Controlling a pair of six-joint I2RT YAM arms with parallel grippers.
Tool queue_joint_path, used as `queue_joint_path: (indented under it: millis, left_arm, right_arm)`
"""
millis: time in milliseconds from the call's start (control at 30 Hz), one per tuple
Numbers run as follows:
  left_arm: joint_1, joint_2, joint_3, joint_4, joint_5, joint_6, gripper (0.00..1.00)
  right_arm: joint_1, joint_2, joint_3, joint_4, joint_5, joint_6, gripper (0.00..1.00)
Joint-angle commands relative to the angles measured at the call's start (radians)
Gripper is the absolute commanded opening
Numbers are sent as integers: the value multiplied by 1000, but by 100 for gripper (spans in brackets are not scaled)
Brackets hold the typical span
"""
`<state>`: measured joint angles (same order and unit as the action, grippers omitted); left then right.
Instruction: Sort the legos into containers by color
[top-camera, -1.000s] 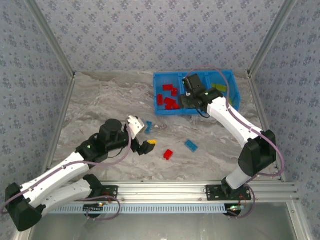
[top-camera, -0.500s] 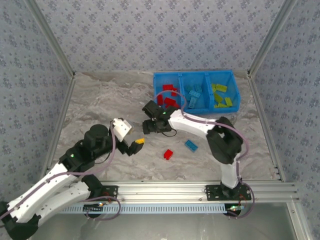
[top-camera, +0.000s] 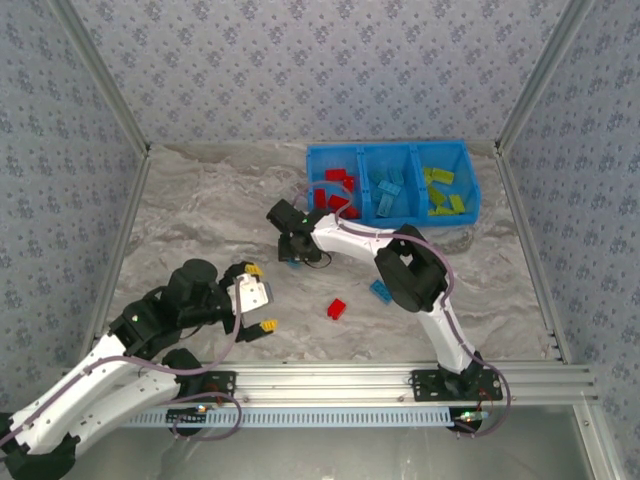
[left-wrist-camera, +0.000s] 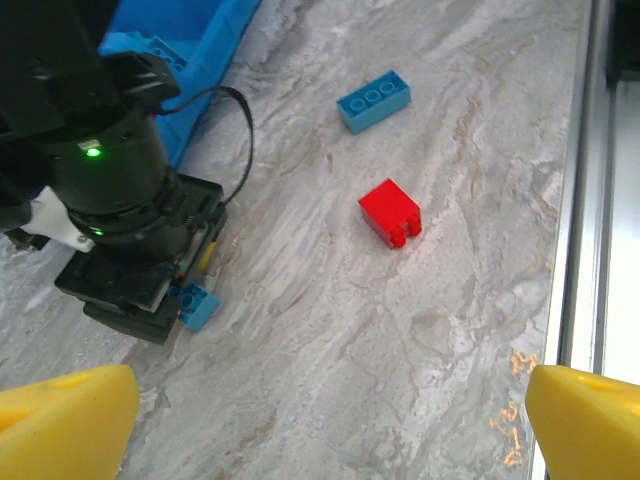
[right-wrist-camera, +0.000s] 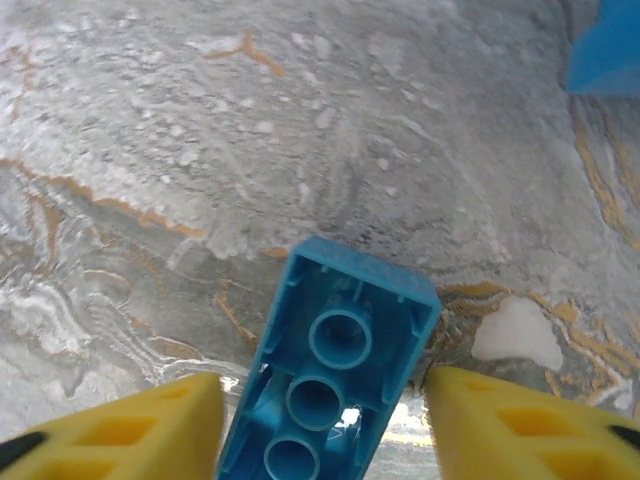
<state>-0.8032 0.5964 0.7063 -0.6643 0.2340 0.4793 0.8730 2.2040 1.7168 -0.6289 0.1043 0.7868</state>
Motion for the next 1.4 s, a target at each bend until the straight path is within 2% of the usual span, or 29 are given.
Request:
queue_joint_path:
  millis: [0, 100, 200, 300, 500, 633, 733, 867, 1033, 1067, 1200, 1300, 1367]
  left_arm:
    - [1, -6, -12, -21, 58, 59, 99]
    - [2, -7, -13, -20, 72, 61, 99]
    - [2, -5, -4, 24, 94, 32, 99]
    - [2, -4, -6, 119, 103, -61, 99]
    - [-15, 58, -21, 414, 104, -309, 99]
    - [-56, 162, 10, 580, 0, -485, 99]
    - [-85, 255, 55, 630, -66, -565, 99]
    - [-121, 369, 126, 625, -94, -593, 99]
    - [-144, 503, 225, 525, -216, -766, 99]
    - [-145, 520, 237, 502, -236, -796, 99]
    - [-146, 556, 243, 416, -337, -919, 99]
    - [-146, 574, 233, 356, -407, -1023, 99]
    - [-146, 589, 235, 320, -416, -1071, 99]
  right_arm:
    - [-3, 5, 6, -62, 44, 7, 44]
    - [-9, -43, -34, -48, 45, -6, 31]
    - [-21, -110, -98, -34, 48, -15, 25]
    - [-36, -210, -176, -29, 66, -27, 24]
    - [-81, -476, -324, -57, 154, -64, 25]
    - [-174, -643, -385, -80, 199, -111, 26]
    - [-295, -702, -391, -67, 183, -189, 27]
    - [-445, -649, -325, -14, 119, -307, 27]
    - [-559, -416, -94, -53, 48, -361, 33]
    - [-566, -373, -45, -67, 45, -363, 36]
    - [-585, -246, 135, -143, 52, -371, 58]
    - [-588, -246, 181, -183, 46, -370, 60]
    - [-587, -288, 162, -199, 29, -363, 61]
